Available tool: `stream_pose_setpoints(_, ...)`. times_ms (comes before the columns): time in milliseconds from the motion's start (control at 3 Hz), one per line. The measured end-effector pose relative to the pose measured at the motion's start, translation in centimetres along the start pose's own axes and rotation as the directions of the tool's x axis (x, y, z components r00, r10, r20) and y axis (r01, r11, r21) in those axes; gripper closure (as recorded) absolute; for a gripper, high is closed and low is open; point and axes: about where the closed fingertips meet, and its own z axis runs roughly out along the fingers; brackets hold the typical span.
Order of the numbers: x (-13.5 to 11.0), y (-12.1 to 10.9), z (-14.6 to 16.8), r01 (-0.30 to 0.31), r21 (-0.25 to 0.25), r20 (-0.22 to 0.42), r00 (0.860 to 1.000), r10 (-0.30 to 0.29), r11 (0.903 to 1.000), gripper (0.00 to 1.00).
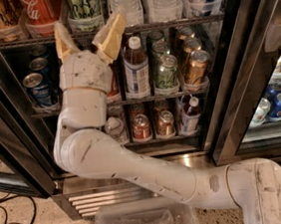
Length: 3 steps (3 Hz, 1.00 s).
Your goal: Pick green can from top shelf of fridge
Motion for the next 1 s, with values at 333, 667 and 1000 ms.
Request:
stream_pose_setpoints(333,-0.2,0.2,0.5,-0.077,-0.010,-0.053,0.996,0.077,0.9970,0.30)
stream_pose_setpoints(667,-1.4,1.4,-0.9,-0.176,-0.055,-0.130,0.977,0.167,0.9830,0.37)
stream_pose_setpoints(1000,-3.0,2.6,-3.9,-0.246,-0.086,-0.214,0.951,0.223,0.9655,0.38)
